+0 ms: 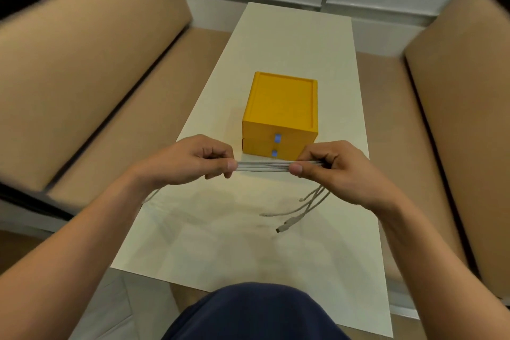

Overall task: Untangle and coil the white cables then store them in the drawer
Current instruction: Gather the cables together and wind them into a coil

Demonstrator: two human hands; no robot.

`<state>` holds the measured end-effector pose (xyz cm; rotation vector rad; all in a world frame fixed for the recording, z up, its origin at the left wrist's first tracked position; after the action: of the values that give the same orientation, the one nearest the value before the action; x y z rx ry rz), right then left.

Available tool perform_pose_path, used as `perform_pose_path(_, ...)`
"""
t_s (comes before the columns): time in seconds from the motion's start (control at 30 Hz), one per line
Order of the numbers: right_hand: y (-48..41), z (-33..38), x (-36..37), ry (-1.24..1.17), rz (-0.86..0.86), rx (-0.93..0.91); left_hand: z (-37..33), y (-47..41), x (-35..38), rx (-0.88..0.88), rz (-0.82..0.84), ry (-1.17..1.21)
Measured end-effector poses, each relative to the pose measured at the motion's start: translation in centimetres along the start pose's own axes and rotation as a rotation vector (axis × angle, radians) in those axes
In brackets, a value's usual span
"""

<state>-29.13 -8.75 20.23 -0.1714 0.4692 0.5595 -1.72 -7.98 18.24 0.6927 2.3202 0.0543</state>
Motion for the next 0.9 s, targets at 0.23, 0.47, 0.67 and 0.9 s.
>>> perform_pose_path(0.23,0.6,0.4,-0.3,-0.010,0.015,0.015,-3.7,-1.2,1.8,0.020,0.186,-0.139)
perform_pose_path(0.47,1.3,0.1,-0.7,0.027,-0.071,0.022,-6.9,-2.4,3.5,0.107,0.017,-0.063)
perform_pose_path(0.67,1.5,-0.9,-0.6,-0.211,0.134,0.190,-6.7,-2.2,2.5,0.107,-0.059,-0.105)
perform_pose_path(0.9,1.4,-1.3,-0.5,-0.138,0.140,0.221,-6.8,-1.9,2.5,0.084,-0.061,-0.106)
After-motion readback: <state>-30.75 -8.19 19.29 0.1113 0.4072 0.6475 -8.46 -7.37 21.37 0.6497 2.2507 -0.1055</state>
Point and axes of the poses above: each hand's wrist, its own y-axis away from the middle knuckle, its own x-axis out of the palm, z = x × y, the point moved 3 cm from there along -y, towards the middle knuckle, and after that the axes turned 8 degrees about -y, right-handed, at the moved point
